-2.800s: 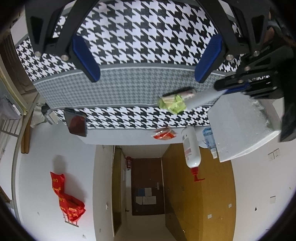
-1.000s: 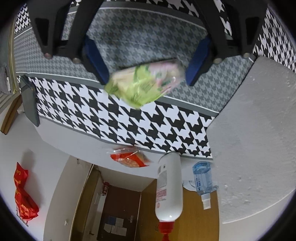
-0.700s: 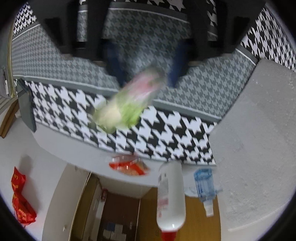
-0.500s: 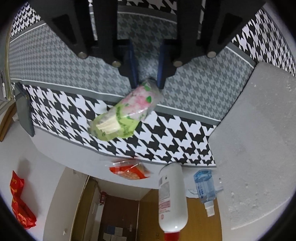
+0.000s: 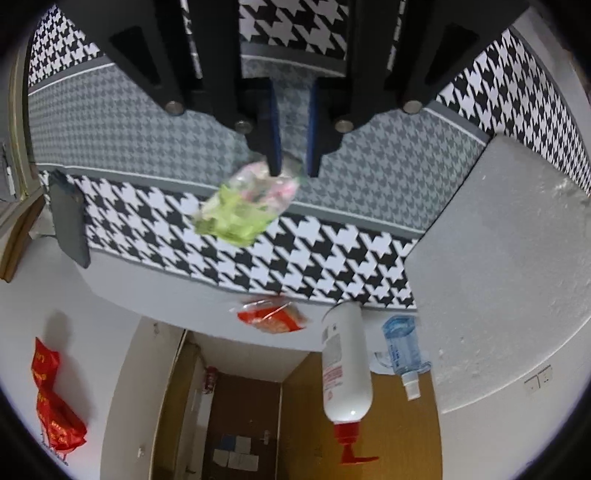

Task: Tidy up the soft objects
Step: 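Close the right gripper on the green-and-pink snack bag and lift it, then carry the snack bag and foam strip with both grippers over the foam box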

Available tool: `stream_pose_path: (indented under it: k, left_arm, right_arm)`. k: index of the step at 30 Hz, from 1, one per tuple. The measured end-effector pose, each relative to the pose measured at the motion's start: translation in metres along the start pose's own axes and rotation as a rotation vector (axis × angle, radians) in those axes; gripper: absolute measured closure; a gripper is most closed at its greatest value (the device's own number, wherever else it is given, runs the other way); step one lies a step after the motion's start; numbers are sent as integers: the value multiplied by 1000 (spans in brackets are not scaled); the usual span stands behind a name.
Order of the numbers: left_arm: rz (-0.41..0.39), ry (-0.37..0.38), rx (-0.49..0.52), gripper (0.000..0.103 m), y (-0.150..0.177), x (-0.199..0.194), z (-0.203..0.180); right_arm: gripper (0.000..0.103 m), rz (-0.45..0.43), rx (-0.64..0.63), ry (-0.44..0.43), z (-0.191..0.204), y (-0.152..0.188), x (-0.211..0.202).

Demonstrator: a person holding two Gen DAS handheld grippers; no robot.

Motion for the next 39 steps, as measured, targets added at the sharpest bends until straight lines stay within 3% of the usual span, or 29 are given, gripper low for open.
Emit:
stream_pose_path:
  k: [2, 7, 15, 20, 30, 34, 39]
  left_arm:
    - [0, -1, -2, 95, 0, 1, 0]
    - [5, -9, -14, 95, 0, 5, 2]
    - [16, -12, -13, 95, 0, 11, 2]
    - [23, -14, -16, 95, 1, 15, 0]
    - [27, -21, -15, 95, 0, 16, -4]
    - [27, -27, -16, 95, 0, 14, -3]
    - [21, -25, -9, 95, 0, 10, -2]
  right_arm:
    - [50, 1, 14, -11, -1, -1, 0]
    - [45, 1, 42, 13, -8, -8, 5]
    - [45, 82, 79, 39, -23, -11, 39]
    - [45, 128, 100, 10, -25, -10, 55]
    - [46, 124, 81, 13, -24, -13, 66]
    - [66, 122, 76, 1, -18, -16, 66]
    - [71, 118, 81, -10, -16, -16, 60]
Point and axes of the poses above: each gripper's, at about its wrist camera, not at the fingertips, and x roughly the way its jaws point, z to its left, y to its underside, the point moved 6 cm from there along x, roughly the way its jaws point, and after that the axes turned 5 degrees about -x, right-handed, at the moved point
